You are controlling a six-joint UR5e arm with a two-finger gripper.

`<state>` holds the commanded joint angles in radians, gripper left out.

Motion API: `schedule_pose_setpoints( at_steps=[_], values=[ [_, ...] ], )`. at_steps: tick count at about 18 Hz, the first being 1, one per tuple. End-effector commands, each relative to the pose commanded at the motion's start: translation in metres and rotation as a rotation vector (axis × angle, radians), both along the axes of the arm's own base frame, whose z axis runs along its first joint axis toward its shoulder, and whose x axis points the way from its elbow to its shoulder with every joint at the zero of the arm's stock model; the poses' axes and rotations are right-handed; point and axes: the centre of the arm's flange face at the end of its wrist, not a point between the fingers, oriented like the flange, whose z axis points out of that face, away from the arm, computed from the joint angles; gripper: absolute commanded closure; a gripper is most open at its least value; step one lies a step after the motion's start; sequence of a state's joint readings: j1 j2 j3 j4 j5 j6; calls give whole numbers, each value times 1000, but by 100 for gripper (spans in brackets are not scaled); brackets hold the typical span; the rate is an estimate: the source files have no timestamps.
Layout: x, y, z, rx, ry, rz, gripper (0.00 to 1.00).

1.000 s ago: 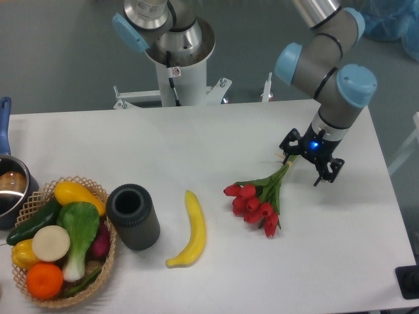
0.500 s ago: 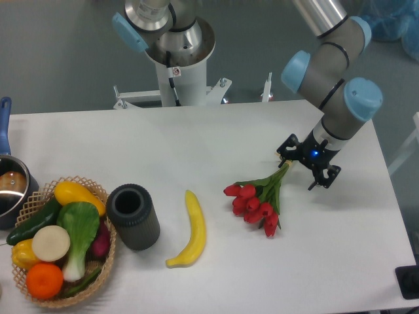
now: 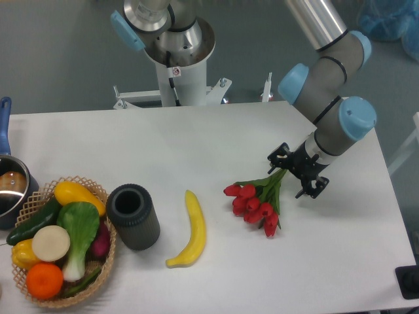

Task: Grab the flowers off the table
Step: 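Align the gripper over the stems and close it around them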

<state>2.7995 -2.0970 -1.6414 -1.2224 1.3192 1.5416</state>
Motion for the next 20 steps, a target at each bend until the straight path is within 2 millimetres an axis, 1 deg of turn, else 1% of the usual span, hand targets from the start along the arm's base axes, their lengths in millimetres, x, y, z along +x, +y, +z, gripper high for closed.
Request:
schedule_pose_setpoints(
  at_steps=[2, 7, 9, 11, 14, 16, 18, 20],
  values=[
    [-1, -7, 3, -22, -32, -5, 0],
    [2, -8, 1, -38, -73, -7, 0],
    [4, -10, -4, -59, -77, -14, 0],
    [2, -11, -15, -72, -87, -33, 0],
    [-2, -12, -24, -71, -98, -67, 0],
    [-4, -17, -20, -78, -123, -83, 0],
    [-6, -18, -14, -84, -146, -87, 0],
    [-5, -18, -15, -85, -150, -89, 1]
  ],
)
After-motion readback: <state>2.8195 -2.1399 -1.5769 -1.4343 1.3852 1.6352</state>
